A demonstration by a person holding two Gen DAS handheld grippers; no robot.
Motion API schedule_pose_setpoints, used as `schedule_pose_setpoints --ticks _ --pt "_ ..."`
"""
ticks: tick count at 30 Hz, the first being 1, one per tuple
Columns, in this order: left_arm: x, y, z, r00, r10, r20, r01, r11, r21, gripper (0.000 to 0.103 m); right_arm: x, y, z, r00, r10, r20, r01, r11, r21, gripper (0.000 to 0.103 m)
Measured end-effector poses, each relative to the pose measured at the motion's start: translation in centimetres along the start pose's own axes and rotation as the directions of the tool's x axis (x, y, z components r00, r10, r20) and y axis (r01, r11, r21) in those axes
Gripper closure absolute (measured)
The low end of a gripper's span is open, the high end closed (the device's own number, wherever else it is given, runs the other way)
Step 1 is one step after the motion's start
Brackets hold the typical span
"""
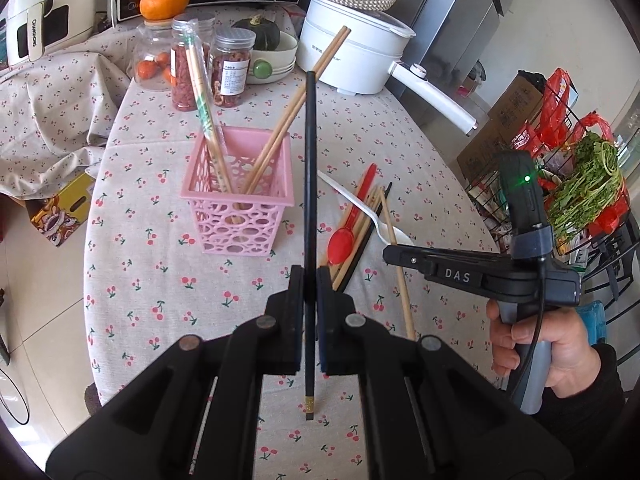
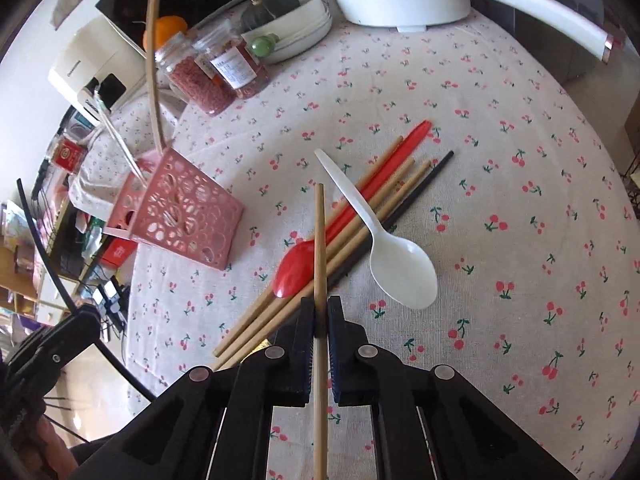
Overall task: Organize utensils
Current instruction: 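Lift the black chopstick with the left tool while the right tool lifts its wooden chopstick, then lower both chopsticks into the pink basket and open both tools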
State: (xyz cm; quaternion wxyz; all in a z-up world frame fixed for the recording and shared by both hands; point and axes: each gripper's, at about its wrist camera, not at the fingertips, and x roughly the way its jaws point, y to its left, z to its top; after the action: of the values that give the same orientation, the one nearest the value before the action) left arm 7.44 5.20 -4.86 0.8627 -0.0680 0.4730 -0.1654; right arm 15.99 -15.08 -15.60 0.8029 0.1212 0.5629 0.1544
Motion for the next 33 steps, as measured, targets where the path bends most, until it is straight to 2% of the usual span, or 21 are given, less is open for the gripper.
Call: schedule_pose_setpoints --ticks 6,10,14,18,21,24,27,33 --pt "-3.1 -0.4 0.4 0.996 -0.013 0.094 0.013 1.0 0.001 0.096 -5.0 1.7 -0.5 0.989 0.028 0.143 -0.019 0.997 -0.069 0.096" --pt "-5.9 -0.6 1.2 0.981 -0.014 0.195 0.012 1.0 0.01 0.096 -8.3 3.3 -0.8 0.969 0.043 0.245 -0.011 0.991 -0.132 0.096" --pt "-8.8 -0.6 2.2 0.951 -0.019 0.308 0.018 1.0 0.005 0.097 -11.2 4.6 -0.6 0.941 0.086 0.327 -0.032 0.985 -0.168 0.096" --pt "-11.1 -0.5 3.2 0.908 0.005 0.419 -0.006 1.0 0.002 0.097 -13.6 5.5 0.3 0.905 0.124 0.406 -0.054 0.983 -0.178 0.096" --pt "-11.4 -0.2 4.1 0.885 0.026 0.465 -0.026 1.0 -0.007 0.097 -15.0 5.8 1.0 0.883 0.14 0.447 -0.069 0.983 -0.172 0.096" --pt "-10.6 0.3 4.8 0.871 0.05 0.489 -0.044 0.999 -0.024 0.096 -15.8 5.8 1.7 0.869 0.151 0.471 -0.087 0.984 -0.156 0.096" --pt "-9.3 0.8 5.7 0.867 0.085 0.491 -0.075 0.996 -0.04 0.097 -16.1 5.8 2.5 0.86 0.164 0.483 -0.108 0.984 -0.141 0.096" --pt "-5.5 1.8 7.4 0.883 0.143 0.448 -0.122 0.99 -0.074 0.097 -15.7 5.7 3.4 0.855 0.169 0.49 -0.122 0.984 -0.127 0.096"
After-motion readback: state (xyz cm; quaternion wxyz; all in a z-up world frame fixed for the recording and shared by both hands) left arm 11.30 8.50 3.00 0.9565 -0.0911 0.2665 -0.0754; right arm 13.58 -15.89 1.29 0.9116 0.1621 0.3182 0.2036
